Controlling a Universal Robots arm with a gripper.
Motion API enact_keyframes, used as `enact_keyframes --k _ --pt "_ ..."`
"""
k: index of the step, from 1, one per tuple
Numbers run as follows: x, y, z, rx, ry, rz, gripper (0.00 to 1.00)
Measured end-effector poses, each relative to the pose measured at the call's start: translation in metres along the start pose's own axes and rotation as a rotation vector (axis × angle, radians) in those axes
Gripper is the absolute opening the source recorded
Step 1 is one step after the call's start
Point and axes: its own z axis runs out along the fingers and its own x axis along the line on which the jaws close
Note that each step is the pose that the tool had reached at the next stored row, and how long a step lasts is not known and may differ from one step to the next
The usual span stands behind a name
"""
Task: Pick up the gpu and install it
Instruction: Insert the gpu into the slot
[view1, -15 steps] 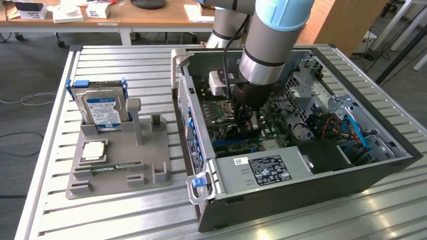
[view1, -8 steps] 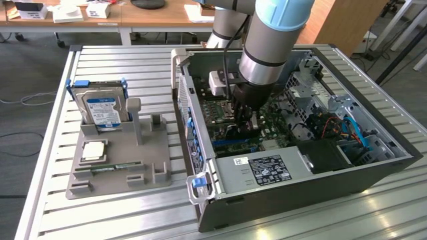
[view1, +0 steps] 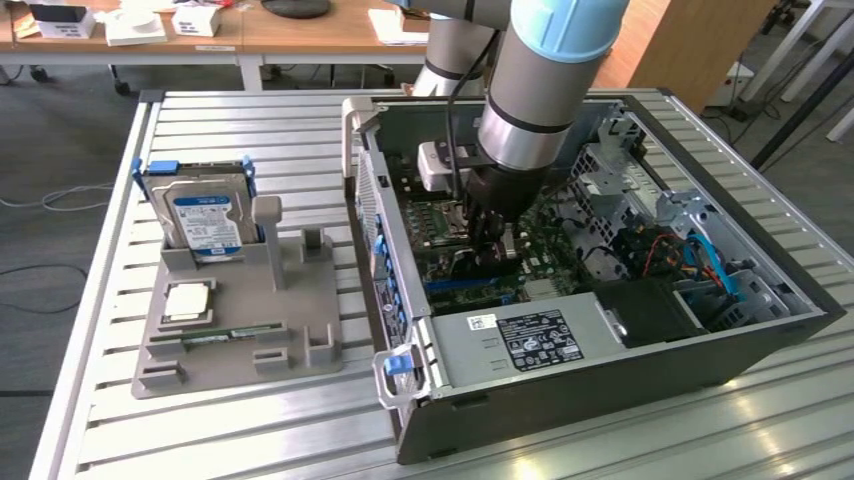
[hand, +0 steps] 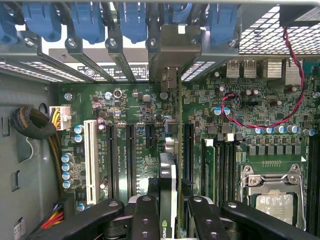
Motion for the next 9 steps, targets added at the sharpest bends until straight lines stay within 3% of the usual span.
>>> enact_keyframes --k 9 --pt "0.0001 0.0 0.0013 -0.0001 0.0001 0.0 0.27"
